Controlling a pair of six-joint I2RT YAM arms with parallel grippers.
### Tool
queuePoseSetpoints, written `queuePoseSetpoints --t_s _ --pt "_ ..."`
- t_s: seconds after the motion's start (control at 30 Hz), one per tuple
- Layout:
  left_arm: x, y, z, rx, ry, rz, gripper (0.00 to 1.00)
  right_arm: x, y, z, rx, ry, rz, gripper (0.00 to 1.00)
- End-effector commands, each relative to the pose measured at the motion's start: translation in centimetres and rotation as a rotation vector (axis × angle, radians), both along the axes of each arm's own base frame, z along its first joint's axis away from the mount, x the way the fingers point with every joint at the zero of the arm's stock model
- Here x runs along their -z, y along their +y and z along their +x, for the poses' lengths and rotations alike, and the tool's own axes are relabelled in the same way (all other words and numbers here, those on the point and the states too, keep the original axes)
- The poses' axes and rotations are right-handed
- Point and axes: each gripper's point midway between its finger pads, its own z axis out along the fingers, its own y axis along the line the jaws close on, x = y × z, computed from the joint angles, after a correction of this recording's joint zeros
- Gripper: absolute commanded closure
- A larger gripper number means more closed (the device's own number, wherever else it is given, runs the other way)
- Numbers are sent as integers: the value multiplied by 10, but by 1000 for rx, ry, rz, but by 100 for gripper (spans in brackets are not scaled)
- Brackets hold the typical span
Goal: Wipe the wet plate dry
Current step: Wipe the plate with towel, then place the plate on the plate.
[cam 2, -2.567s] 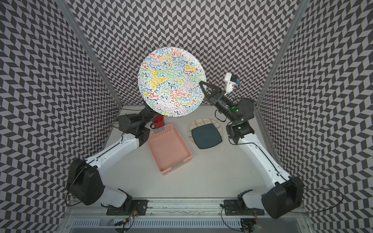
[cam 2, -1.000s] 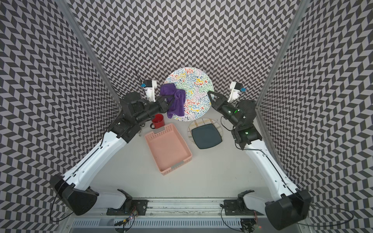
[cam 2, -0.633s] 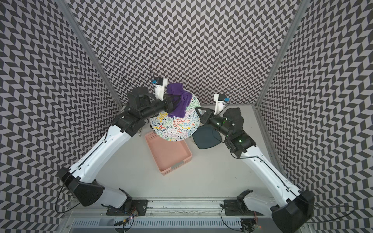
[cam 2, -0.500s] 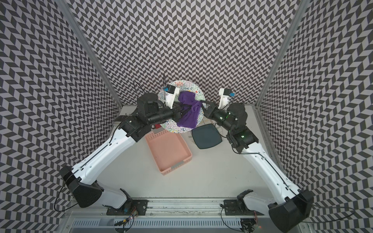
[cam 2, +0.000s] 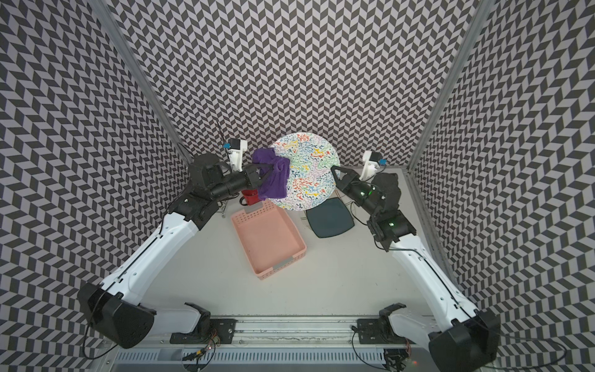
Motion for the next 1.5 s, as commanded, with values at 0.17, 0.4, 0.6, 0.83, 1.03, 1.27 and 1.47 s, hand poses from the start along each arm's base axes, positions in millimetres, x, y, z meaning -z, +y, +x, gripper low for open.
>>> queuePoseSetpoints --t_s 0.17,0.4,0.6,0.83,1.03,1.27,1.47 --pt "-7 39 -3 -54 8 -114 100 26 -88 -1 249 34 41 100" --pt "7 37 -5 -41 31 -134 100 106 -105 10 326 185 -63 100" --pt "8 36 -6 -34 29 -120 100 171 -93 25 242 286 -146 100" --pt "24 37 -8 -49 40 -66 100 221 -82 41 171 378 -155 100" --pt "42 36 -14 -52 72 -40 100 256 -81 47 162 417 -179 100" --pt "51 33 -14 -50 83 -22 100 315 -79 37 119 526 -254 99" --pt "53 23 -15 -17 72 13 100 334 -82 31 108 567 -316 74"
